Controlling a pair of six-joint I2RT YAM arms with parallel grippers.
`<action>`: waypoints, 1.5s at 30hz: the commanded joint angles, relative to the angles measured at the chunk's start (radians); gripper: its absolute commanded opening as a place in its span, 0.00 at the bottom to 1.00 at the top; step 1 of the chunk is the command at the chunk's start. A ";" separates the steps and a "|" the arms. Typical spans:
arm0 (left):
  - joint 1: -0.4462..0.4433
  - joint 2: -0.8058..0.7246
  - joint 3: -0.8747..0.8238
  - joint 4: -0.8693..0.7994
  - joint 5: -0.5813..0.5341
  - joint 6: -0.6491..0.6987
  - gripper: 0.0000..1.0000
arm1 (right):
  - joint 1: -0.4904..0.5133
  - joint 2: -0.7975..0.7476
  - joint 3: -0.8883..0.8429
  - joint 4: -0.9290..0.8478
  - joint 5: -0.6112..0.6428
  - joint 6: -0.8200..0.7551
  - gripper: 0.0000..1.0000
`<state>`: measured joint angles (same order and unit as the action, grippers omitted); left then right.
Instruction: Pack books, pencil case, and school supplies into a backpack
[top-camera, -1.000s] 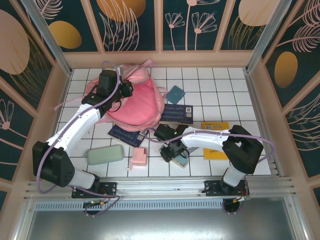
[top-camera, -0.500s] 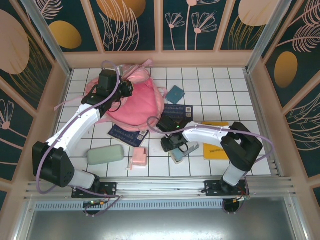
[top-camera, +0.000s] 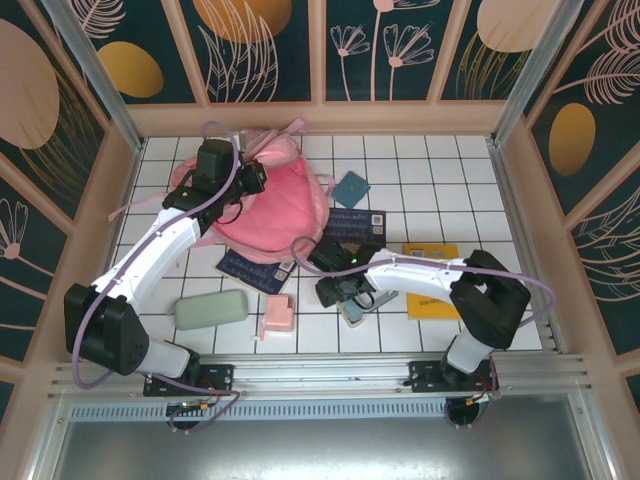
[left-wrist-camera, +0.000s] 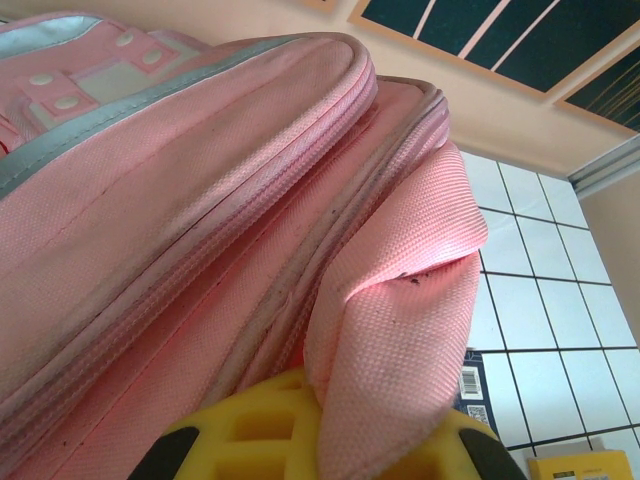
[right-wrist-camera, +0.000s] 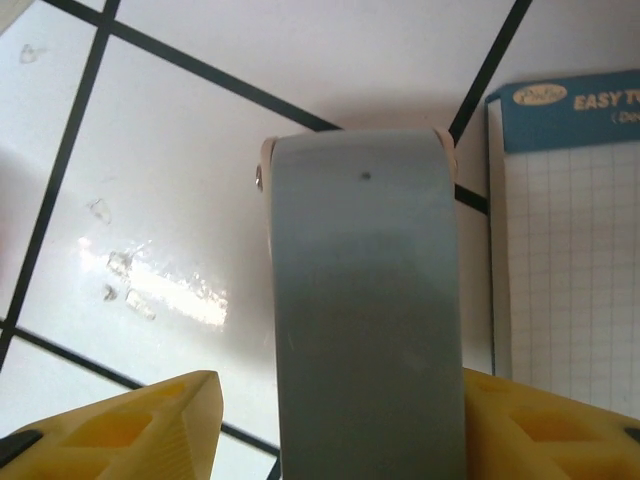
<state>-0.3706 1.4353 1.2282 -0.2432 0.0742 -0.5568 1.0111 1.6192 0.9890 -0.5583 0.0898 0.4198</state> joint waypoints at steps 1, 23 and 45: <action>-0.004 -0.035 0.004 0.084 0.036 -0.024 0.00 | 0.019 -0.056 -0.031 -0.057 0.031 0.039 0.58; -0.005 -0.032 0.001 0.082 0.029 -0.029 0.00 | 0.050 -0.100 -0.052 -0.056 0.050 0.043 0.20; -0.005 -0.104 0.142 -0.022 -0.064 -0.138 0.00 | -0.192 -0.134 0.227 0.380 -0.565 0.165 0.14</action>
<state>-0.3725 1.3979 1.2995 -0.3229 0.0109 -0.6281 0.8604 1.4109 1.1431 -0.3557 -0.3092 0.4946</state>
